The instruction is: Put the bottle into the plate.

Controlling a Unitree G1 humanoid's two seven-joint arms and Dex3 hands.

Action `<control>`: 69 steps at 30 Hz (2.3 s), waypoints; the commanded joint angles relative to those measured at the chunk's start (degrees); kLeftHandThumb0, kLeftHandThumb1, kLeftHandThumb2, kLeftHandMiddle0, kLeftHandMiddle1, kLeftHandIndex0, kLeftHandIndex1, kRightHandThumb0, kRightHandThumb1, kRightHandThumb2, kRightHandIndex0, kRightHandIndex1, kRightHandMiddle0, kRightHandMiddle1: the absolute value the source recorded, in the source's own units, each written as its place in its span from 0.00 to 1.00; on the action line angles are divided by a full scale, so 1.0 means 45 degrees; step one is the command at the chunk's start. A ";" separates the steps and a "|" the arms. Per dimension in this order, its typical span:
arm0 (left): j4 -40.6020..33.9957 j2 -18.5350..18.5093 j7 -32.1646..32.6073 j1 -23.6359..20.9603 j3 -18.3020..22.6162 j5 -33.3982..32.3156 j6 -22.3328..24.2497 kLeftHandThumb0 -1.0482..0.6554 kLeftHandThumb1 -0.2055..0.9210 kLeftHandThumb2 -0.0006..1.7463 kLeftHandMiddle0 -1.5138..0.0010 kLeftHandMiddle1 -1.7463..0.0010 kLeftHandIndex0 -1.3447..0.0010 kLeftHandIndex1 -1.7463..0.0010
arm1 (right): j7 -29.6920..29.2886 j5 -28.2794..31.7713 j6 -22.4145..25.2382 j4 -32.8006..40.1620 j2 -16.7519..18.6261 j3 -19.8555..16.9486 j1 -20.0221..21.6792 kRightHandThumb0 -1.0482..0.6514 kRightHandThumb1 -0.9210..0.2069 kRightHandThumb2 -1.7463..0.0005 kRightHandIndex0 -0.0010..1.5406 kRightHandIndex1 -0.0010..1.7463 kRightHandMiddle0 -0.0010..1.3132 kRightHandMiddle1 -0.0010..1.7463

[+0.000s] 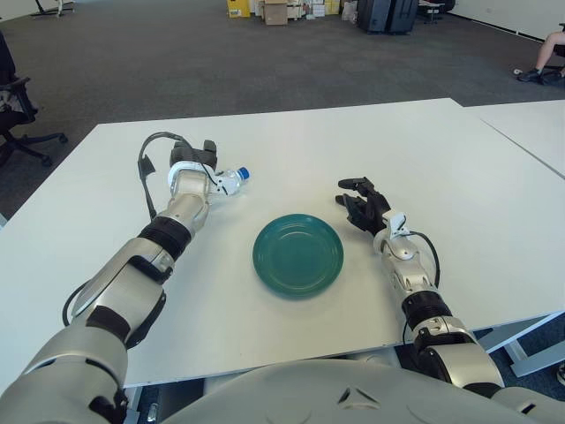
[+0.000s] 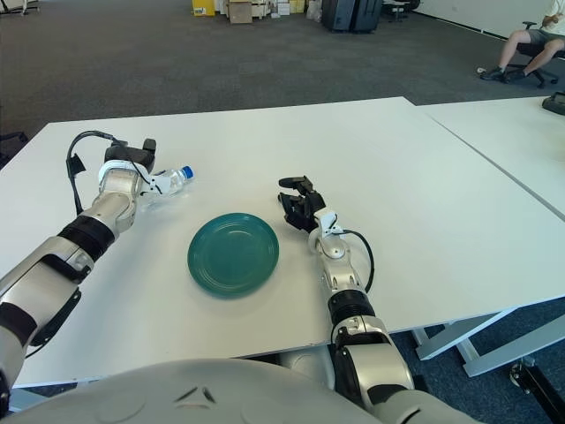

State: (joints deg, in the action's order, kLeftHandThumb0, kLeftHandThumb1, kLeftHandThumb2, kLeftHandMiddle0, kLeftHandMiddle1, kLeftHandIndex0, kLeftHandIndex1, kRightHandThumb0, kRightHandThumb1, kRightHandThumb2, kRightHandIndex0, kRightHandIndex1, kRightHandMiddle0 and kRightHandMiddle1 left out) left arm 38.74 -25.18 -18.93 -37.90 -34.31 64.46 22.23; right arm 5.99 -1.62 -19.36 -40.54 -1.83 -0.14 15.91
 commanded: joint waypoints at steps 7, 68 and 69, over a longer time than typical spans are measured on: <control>-0.0587 -0.0526 -0.0943 -0.0299 -0.0026 -0.0619 -0.1005 0.00 1.00 0.38 0.66 0.90 1.00 1.00 | -0.0115 -0.0031 0.0068 -0.0414 -0.0117 -0.0054 0.0139 0.30 0.09 0.60 0.24 0.24 0.14 0.66; 0.7420 0.1746 0.2060 -0.2569 -0.0664 -0.2490 -0.1630 0.00 1.00 0.36 0.59 0.36 1.00 0.96 | 0.0125 0.0245 -0.0287 -0.0861 -0.0181 -0.0269 0.0272 0.32 0.12 0.58 0.27 0.21 0.16 0.66; 0.7502 0.1787 0.2112 -0.2566 -0.0654 -0.2544 -0.1669 0.00 1.00 0.36 0.59 0.35 1.00 0.96 | 0.0147 0.0260 -0.0341 -0.0879 -0.0171 -0.0275 0.0263 0.32 0.12 0.58 0.27 0.21 0.16 0.66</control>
State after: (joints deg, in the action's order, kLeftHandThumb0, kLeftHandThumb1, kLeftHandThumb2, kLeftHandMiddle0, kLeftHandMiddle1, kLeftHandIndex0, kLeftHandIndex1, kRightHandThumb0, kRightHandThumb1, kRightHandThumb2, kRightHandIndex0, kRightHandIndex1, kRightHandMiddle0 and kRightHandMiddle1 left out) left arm 71.00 -17.93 -10.88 -48.75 -36.95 53.89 15.24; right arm 6.86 -0.87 -22.04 -44.38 -2.45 -1.02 17.54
